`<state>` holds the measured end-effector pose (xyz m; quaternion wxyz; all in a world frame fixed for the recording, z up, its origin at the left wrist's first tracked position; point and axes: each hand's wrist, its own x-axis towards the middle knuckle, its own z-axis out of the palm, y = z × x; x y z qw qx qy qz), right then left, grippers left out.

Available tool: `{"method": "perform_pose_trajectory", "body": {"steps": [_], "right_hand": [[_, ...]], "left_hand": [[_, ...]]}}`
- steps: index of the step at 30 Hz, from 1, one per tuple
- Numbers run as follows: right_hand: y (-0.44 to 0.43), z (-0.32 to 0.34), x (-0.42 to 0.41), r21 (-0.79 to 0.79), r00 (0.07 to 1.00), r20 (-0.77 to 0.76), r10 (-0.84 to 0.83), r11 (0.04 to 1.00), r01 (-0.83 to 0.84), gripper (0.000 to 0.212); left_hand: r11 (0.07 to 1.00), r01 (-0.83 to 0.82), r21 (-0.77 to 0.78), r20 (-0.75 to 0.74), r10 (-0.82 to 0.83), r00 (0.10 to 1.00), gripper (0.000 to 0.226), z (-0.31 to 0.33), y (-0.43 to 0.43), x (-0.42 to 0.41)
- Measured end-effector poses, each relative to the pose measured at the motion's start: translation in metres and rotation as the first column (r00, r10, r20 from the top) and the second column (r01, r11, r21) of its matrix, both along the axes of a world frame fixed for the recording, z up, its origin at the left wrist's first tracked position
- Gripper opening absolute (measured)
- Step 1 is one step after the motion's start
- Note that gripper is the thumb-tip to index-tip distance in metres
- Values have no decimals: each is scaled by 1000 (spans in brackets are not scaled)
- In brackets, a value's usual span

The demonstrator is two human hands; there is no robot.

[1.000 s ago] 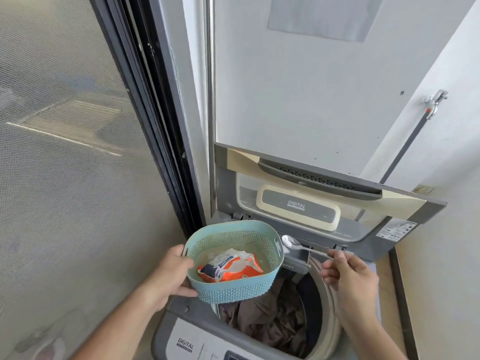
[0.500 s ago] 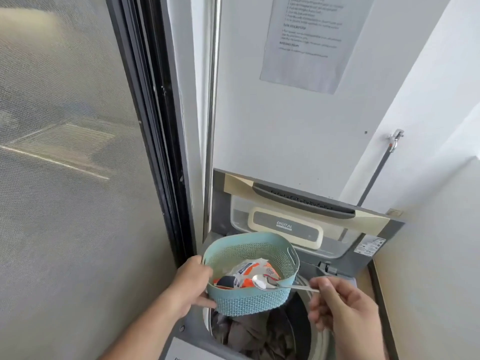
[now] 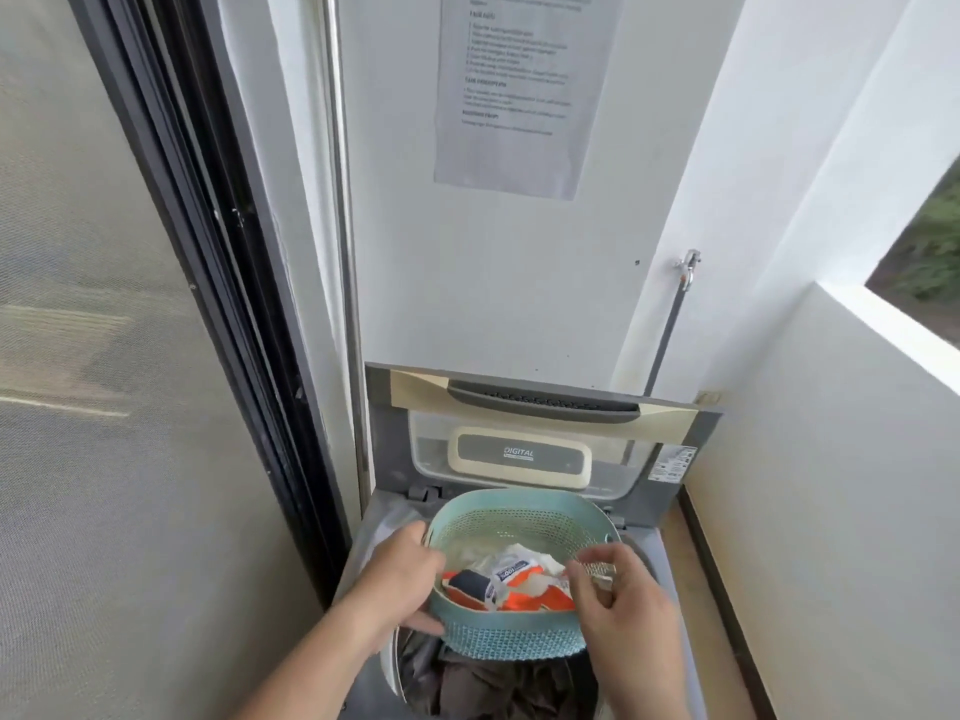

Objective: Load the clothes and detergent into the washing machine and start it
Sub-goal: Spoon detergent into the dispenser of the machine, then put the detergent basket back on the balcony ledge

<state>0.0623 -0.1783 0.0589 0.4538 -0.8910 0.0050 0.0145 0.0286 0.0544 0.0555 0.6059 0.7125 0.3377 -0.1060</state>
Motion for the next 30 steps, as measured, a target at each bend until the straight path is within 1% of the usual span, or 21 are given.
{"method": "perform_pose_trajectory", "body": {"steps": [2, 3, 6, 7, 9, 11, 13, 14, 17, 19, 21, 23, 25, 26, 27, 28, 30], "right_hand": [[-6, 8, -1, -22, 999, -7, -37, 999, 36, 25], [-9, 17, 0, -30, 998, -14, -61, 998, 61, 27], [-27, 29, 14, -38, 987, -41, -157, 987, 156, 20], [-32, 31, 21, -63, 981, -85, -173, 984, 168, 20], [-44, 27, 34, -118, 975, -161, -152, 984, 134, 26], [-60, 15, 44, -141, 971, -197, -137, 984, 110, 26], [-75, 15, 48, -174, 973, -189, -129, 980, 96, 26], [-87, 14, 50, -201, 976, -156, -149, 973, 117, 28], [-124, 25, 48, -216, 962, -135, -238, 955, 206, 31], [-155, 33, 46, -209, 950, -117, -291, 942, 262, 31], [-192, 41, 42, -161, 925, -121, -361, 926, 340, 32], [-229, 53, 39, -152, 901, -83, -426, 899, 411, 34], [-278, 69, 32, -163, 856, -47, -515, 849, 502, 34], [-307, 77, 28, -158, 830, -30, -558, 822, 547, 34], [-330, 86, 25, -156, 806, -11, -591, 798, 583, 34], [-358, 94, 21, -154, 775, 16, -632, 764, 627, 34], [-406, 109, 15, -169, 727, 54, -684, 711, 682, 33]], "left_hand": [[999, 36, 13, 4, -36, 999, 35, 2, -3, 5], [999, 46, 21, 5, -46, 999, 34, 3, -3, 6], [997, 72, 33, 12, -72, 997, 32, 7, -1, 13], [996, 83, 30, 17, -83, 996, 33, 8, -1, 14], [991, 129, 27, 37, -130, 991, 36, 13, -5, 22], [982, 183, 44, 45, -185, 982, 37, 19, -16, 33], [969, 239, 62, 58, -243, 968, 38, 24, -29, 44], [960, 272, 67, 63, -276, 959, 40, 28, -39, 52], [929, 363, 67, 79, -368, 927, 45, 33, -75, 75], [900, 431, 70, 94, -436, 895, 42, 42, -108, 90], [862, 496, 110, 113, -506, 855, 36, 52, -149, 105], [833, 523, 180, 153, -549, 822, 26, 62, -188, 124], [807, 567, 167, 191, -591, 784, 18, 75, -245, 143], [786, 601, 147, 202, -618, 760, 18, 81, -281, 153], [766, 627, 142, 216, -642, 736, 22, 86, -312, 161], [724, 661, 194, 235, -689, 686, 27, 92, -348, 168], [666, 675, 317, 270, -746, 609, 30, 103, -406, 177]]}}
